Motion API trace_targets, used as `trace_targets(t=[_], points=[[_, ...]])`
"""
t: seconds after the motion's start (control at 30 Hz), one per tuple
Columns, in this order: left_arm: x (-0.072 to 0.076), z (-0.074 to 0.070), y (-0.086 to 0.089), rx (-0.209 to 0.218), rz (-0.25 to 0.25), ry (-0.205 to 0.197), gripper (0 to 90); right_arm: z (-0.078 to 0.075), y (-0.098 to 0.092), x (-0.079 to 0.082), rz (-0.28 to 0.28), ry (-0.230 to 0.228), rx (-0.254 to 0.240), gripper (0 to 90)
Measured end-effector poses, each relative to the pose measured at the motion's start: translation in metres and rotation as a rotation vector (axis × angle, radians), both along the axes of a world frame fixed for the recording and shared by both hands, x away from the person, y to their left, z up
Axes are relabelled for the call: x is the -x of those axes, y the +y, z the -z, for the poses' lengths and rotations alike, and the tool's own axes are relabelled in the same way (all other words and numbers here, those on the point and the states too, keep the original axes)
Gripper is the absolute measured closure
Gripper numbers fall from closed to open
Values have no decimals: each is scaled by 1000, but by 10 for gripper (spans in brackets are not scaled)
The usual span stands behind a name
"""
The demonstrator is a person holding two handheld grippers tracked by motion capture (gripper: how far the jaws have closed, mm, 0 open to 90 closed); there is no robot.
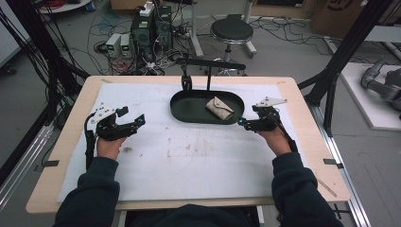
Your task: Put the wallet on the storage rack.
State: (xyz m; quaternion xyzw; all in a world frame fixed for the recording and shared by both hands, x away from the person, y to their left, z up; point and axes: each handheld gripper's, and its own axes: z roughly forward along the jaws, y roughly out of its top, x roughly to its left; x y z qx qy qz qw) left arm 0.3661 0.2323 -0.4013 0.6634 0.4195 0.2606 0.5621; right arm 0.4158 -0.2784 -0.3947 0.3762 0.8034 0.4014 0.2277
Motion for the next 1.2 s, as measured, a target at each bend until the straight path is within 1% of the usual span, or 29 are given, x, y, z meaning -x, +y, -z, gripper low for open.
trace_targets(t=[0.17,0.27,0.33,0.43,0.47,0.5,0.6,0.67,0.77,1.0,1.1,1.2], points=[[-1,0,-4,-12,9,-1,192,0,-18,24,9,-26,-14,199],[2,-2,-6,-24,16,-11,193,1,-28,35,24,-43,-28,199],[3,-2,-7,-27,20,-17,192,3,-34,41,28,-54,-29,199],[3,-2,-9,-27,24,-16,192,8,-40,46,44,-55,-45,199],[3,-2,-10,-28,27,-16,192,8,-41,48,46,-48,-42,199],[3,-2,-11,-31,29,-18,192,8,-42,49,47,-53,-33,199],[3,-3,-14,-30,41,-23,192,6,-43,52,59,-64,-40,199],[3,-3,-16,-32,48,-24,193,5,-43,54,59,-74,-33,199],[3,-3,-17,-34,56,-28,192,5,-43,55,67,-75,-28,199],[5,-4,-17,-37,64,-30,192,8,-43,54,79,-75,-10,199],[5,-3,-17,-33,65,-28,193,9,-41,53,71,-75,2,199],[5,-3,-17,-33,65,-26,192,11,-41,52,69,-73,1,199]])
